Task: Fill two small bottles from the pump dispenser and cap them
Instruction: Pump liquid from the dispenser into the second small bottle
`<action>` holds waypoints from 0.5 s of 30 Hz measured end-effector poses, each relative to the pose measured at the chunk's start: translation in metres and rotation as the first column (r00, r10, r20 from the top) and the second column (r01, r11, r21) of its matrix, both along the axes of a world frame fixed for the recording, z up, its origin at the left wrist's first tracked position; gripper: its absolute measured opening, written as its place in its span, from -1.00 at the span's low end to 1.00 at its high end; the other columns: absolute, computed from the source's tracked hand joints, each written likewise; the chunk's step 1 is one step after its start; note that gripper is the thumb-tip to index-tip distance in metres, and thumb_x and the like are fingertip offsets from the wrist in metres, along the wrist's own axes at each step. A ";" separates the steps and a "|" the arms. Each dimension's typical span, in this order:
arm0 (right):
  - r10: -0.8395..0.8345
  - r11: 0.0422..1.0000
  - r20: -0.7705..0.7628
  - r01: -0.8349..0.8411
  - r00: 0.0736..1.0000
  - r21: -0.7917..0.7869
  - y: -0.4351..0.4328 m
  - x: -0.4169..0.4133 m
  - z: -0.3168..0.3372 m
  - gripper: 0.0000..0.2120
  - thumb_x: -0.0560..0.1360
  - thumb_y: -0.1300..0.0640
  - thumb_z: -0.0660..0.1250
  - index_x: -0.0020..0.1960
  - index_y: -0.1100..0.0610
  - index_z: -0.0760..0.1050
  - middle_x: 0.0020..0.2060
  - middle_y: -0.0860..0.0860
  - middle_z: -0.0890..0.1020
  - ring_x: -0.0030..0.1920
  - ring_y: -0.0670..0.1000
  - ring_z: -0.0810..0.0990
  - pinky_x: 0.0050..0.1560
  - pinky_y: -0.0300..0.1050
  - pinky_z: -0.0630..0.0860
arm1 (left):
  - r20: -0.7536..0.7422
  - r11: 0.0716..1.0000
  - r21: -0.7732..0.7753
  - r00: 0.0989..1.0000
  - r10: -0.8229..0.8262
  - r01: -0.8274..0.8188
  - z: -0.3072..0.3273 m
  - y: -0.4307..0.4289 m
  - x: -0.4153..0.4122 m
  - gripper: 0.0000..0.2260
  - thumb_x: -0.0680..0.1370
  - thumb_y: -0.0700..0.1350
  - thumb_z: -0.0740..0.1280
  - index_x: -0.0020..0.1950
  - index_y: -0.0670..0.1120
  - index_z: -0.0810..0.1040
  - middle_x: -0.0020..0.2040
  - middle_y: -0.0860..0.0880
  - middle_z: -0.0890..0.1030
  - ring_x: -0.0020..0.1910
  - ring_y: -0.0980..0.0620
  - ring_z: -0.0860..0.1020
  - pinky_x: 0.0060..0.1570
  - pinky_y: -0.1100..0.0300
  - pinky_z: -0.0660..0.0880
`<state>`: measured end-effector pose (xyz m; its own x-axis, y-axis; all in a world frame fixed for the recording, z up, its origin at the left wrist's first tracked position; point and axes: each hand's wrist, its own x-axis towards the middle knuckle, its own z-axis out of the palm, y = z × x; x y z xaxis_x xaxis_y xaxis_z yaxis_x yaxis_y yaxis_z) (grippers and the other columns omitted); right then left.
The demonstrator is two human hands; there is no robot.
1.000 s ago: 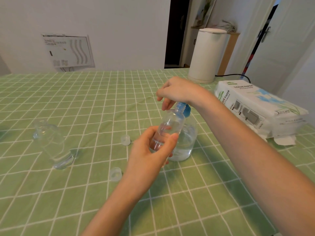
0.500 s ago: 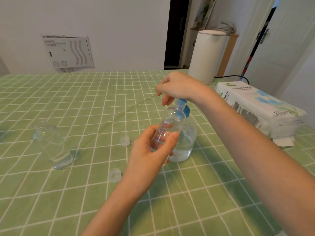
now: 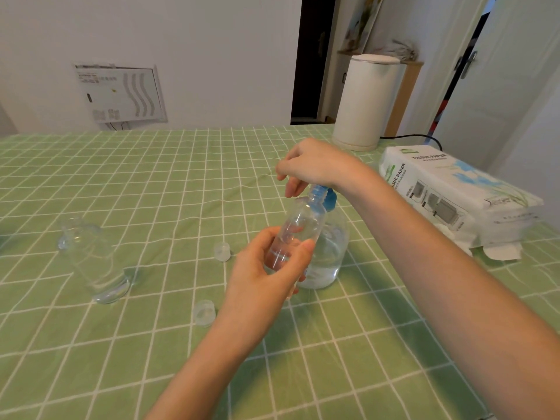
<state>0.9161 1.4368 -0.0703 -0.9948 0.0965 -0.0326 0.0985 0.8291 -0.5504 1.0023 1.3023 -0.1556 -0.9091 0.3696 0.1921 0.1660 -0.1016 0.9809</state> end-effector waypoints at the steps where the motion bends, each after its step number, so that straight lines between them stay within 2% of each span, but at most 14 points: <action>1: 0.003 1.000 0.000 -0.003 1.000 0.001 0.000 0.000 0.000 -0.75 0.50 0.10 0.22 0.02 0.22 0.58 -0.33 0.00 0.67 0.03 0.14 0.65 0.15 0.05 0.53 | 0.001 1.000 0.002 1.000 0.000 0.000 0.000 0.000 0.000 -0.73 0.30 0.17 0.32 -0.09 0.08 0.57 -0.32 0.07 0.63 -0.40 0.25 0.54 -0.41 0.42 0.44; 3: 0.011 1.000 -0.005 -0.011 1.000 -0.003 0.000 0.001 0.003 -0.74 0.51 0.11 0.22 0.04 0.23 0.57 -0.32 0.01 0.68 -0.02 0.13 0.65 0.13 0.04 0.54 | -0.004 1.000 0.004 1.000 -0.003 0.003 0.001 0.000 0.000 -0.73 0.30 0.16 0.32 -0.09 0.06 0.57 -0.35 0.09 0.61 -0.42 0.25 0.53 -0.42 0.43 0.44; 7: 0.015 1.000 -0.085 -0.014 0.996 0.022 0.003 0.002 0.013 -0.76 0.53 0.07 0.20 0.02 0.16 0.58 -0.28 0.01 0.69 -0.05 0.02 0.66 -0.09 -0.22 0.50 | -0.016 0.999 0.032 1.000 -0.011 0.012 0.004 0.001 -0.001 -0.75 0.32 0.14 0.33 -0.08 0.08 0.58 -0.29 0.09 0.63 -0.40 0.24 0.54 -0.42 0.42 0.44; 10: 0.027 0.999 -0.080 -0.028 0.996 -0.018 0.004 0.004 0.020 -0.74 0.55 0.06 0.19 0.03 0.18 0.58 -0.25 0.06 0.71 -0.10 0.02 0.68 -0.03 -0.15 0.56 | -0.018 0.999 0.038 1.000 -0.019 0.019 0.006 0.001 0.000 -0.74 0.31 0.15 0.33 -0.06 0.09 0.58 -0.28 0.09 0.64 -0.39 0.24 0.54 -0.42 0.43 0.44; 13: 0.033 0.999 -0.032 -0.034 0.999 -0.028 0.005 0.006 0.025 -0.70 0.57 0.00 0.17 0.04 0.17 0.58 -0.23 0.06 0.71 -0.13 0.02 0.69 -0.22 -0.24 0.47 | -0.017 0.999 0.040 1.000 -0.013 0.014 0.006 0.001 0.000 -0.74 0.32 0.14 0.33 -0.06 0.09 0.57 -0.25 0.07 0.65 -0.39 0.24 0.54 -0.42 0.43 0.44; 15: 0.028 1.000 -0.014 -0.028 0.999 0.012 0.004 0.007 0.025 -0.66 0.58 -0.06 0.14 0.03 0.15 0.59 -0.25 0.04 0.71 -0.18 -0.03 0.66 -0.27 -0.22 0.39 | -0.018 0.999 0.042 1.000 -0.015 0.016 0.006 0.001 -0.001 -0.74 0.32 0.14 0.33 -0.05 0.09 0.58 -0.25 0.07 0.65 -0.39 0.24 0.54 -0.42 0.42 0.44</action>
<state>0.9227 1.4411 -0.0453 -0.9975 0.0687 -0.0174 0.0671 0.8378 -0.5419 1.0018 1.3037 -0.1499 -0.8996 0.3749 0.2241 0.1818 -0.1452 0.9726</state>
